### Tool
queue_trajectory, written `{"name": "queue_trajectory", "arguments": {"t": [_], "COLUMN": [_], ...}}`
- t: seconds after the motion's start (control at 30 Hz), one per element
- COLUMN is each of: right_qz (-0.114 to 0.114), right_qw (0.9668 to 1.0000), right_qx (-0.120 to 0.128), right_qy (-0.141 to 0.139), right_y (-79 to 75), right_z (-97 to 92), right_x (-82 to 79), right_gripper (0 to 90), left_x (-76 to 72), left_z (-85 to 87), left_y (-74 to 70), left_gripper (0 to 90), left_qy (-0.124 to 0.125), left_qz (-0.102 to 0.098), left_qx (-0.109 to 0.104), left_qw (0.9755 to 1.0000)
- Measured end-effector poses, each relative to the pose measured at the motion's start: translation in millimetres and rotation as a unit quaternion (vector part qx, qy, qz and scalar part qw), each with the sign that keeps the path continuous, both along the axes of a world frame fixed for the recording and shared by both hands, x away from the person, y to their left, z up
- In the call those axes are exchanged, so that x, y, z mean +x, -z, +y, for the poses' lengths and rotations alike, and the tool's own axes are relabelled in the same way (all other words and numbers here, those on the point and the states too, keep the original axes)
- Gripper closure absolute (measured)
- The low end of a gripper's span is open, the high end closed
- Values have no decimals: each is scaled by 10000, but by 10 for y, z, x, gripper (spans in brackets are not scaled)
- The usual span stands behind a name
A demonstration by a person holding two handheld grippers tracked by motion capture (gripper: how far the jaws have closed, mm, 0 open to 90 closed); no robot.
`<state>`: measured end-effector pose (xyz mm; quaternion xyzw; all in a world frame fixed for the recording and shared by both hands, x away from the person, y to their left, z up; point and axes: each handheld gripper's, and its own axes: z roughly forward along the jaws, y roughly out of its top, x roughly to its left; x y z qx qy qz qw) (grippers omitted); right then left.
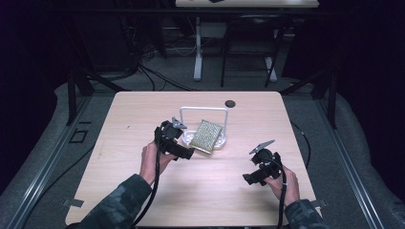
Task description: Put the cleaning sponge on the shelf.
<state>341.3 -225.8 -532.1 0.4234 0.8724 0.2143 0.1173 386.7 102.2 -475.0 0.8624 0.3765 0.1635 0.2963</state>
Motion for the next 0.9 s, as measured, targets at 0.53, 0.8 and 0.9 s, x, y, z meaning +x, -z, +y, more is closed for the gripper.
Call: {"name": "queue_trajectory", "arguments": {"t": [0.53, 0.8, 0.9], "right_qz": [-69, -53, -21], "right_qw": [9999, 9999, 9999], "right_qx": [73, 148, 150], "right_qy": [5, 37, 46], "right_y": [20, 11, 19], "right_z": [11, 12, 26], "right_x": [42, 61, 102], "right_gripper": [15, 11, 12], "left_x": [-250, -371, -420], "left_z": [584, 769, 871], "left_y": [105, 215, 273], "left_gripper": [5, 3, 3], "left_qy": [-308, -244, -287], "left_qz": [-47, 197, 250], "left_qx": [14, 182, 197], "left_qw": [9995, 9993, 9991]}}
